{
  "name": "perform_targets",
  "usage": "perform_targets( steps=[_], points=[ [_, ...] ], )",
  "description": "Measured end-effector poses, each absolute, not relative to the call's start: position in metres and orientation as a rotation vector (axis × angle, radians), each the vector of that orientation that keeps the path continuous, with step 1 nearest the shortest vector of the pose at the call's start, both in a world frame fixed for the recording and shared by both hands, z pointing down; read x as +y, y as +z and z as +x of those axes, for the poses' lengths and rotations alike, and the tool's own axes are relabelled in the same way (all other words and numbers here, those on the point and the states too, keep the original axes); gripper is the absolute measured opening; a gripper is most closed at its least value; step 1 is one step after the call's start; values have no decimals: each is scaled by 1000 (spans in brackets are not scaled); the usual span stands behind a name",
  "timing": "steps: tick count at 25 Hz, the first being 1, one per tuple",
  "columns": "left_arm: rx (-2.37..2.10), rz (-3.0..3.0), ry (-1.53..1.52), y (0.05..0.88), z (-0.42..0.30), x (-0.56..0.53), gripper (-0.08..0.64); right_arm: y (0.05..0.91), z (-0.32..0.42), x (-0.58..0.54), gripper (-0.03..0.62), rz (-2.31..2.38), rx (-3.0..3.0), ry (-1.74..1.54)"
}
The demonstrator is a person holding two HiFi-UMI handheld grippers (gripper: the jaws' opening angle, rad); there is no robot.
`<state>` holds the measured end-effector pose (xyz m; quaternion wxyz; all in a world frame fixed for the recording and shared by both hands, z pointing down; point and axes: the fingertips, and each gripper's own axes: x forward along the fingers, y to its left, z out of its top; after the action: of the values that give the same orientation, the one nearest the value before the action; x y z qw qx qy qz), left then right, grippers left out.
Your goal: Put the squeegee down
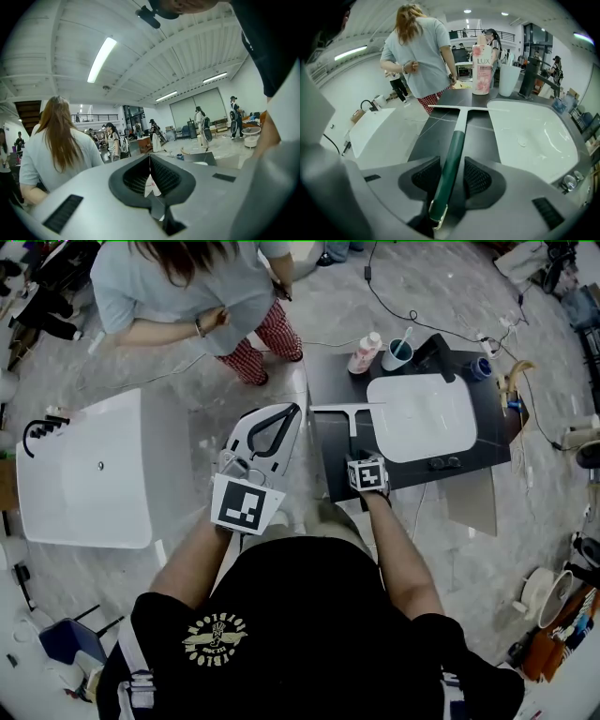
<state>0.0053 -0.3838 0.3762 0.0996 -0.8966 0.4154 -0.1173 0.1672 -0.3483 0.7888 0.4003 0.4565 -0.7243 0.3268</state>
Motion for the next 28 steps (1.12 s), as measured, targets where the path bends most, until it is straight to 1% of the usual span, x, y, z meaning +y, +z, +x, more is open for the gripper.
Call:
perform_targets(
  steps=[10, 12, 14, 17, 20, 28],
  points=[
    [1193, -2665, -270, 361, 2, -362, 24, 711, 171, -335, 161, 1313, -2016, 706],
    [1193, -2672, -256, 359, 1, -358, 24, 693, 171, -333, 133, 1361, -2049, 671],
    [1187, -2671, -247, 357, 0, -354, 24, 676, 173, -330, 77, 1415, -2085, 650],
    [1170, -2666, -238, 354, 0, -348, 24, 654, 174, -324, 41, 1471, -2130, 623],
    [1157, -2671, -228, 350, -1, -339, 25, 634, 175, -315, 29, 1504, -2145, 595],
    [1116, -2684, -216, 343, -1, -319, 24, 557, 169, -295, 28, 1566, -2187, 396]
  ],
)
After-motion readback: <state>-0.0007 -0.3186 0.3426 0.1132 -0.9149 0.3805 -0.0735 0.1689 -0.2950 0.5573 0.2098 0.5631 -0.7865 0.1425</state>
